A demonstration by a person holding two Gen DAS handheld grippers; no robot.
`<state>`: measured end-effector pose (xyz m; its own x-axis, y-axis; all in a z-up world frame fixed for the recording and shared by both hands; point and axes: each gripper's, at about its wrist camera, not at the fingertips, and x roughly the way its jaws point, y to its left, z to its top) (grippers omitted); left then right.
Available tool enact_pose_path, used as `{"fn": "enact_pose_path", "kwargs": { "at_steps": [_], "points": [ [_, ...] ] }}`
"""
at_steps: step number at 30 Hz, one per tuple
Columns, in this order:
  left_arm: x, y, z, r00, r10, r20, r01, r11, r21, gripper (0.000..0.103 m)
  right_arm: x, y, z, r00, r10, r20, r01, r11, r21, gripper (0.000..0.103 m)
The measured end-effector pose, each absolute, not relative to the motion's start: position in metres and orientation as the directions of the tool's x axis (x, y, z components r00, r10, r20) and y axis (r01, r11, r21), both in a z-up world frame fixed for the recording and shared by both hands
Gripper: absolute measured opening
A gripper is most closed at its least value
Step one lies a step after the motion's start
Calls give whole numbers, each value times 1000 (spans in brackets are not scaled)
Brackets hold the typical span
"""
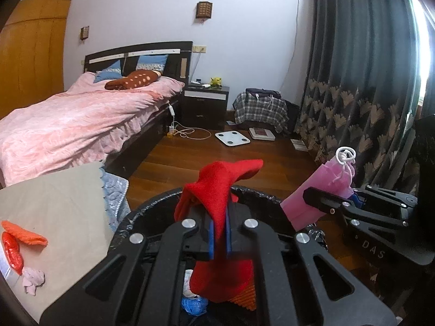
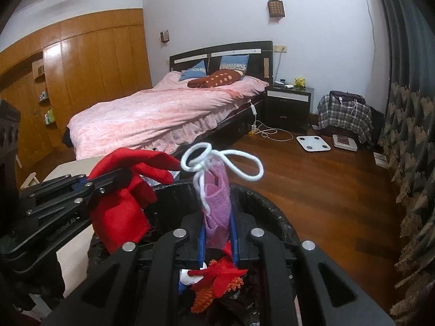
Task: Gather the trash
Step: 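Carry the red glove and pink bag over the bin and open both grippers, then move both open grippers back from the bin to the table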
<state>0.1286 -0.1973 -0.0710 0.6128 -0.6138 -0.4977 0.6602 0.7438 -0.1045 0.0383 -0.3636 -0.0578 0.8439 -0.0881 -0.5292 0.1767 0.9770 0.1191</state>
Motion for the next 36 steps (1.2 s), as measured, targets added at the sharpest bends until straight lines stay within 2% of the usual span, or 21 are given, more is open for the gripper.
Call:
{"fn": "enact_pose_path", "kwargs": {
  "at_steps": [1,2,3,4,6,8,9,12,13,26,33,36],
  "points": [
    [130,-198,-73,605,-615,-506,663,741,-106,12,40,-366,-60,840,-92,-535,181,976,118,19],
    [132,-197,-76,603,-611,-513,661,743,-107,21,41,-367,-63,837,-91,-540,182,976,117,21],
    [133,-195,-77,600,-609,-518,659,744,-112,27,41,-367,-65,834,-96,-543,186,976,114,29],
    [135,-194,-79,596,-608,-525,655,746,-119,28,41,-367,-66,833,-101,-545,192,975,111,37],
    [139,-187,-83,587,-603,-541,646,751,-137,31,39,-367,-69,830,-103,-548,195,974,112,42],
    [142,-179,-84,595,-591,-544,634,762,-134,37,37,-366,-71,829,-111,-549,202,973,109,54],
    [144,-173,-85,601,-584,-546,624,769,-136,40,36,-366,-71,830,-114,-545,204,973,108,64],
    [149,-163,-83,597,-582,-553,609,777,-161,59,36,-362,-68,834,-131,-536,214,972,94,87],
    [150,-159,-83,596,-582,-554,605,778,-166,60,35,-360,-67,836,-137,-531,217,972,91,92],
    [149,-157,-92,575,-565,-592,604,781,-158,61,36,-357,-68,842,-124,-526,206,973,101,95],
    [145,-155,-91,587,-559,-585,606,783,-140,61,34,-360,-69,844,-120,-522,206,972,111,95],
    [146,-149,-86,605,-552,-574,592,794,-139,66,35,-356,-68,846,-115,-520,200,974,110,95]
  ]
}}
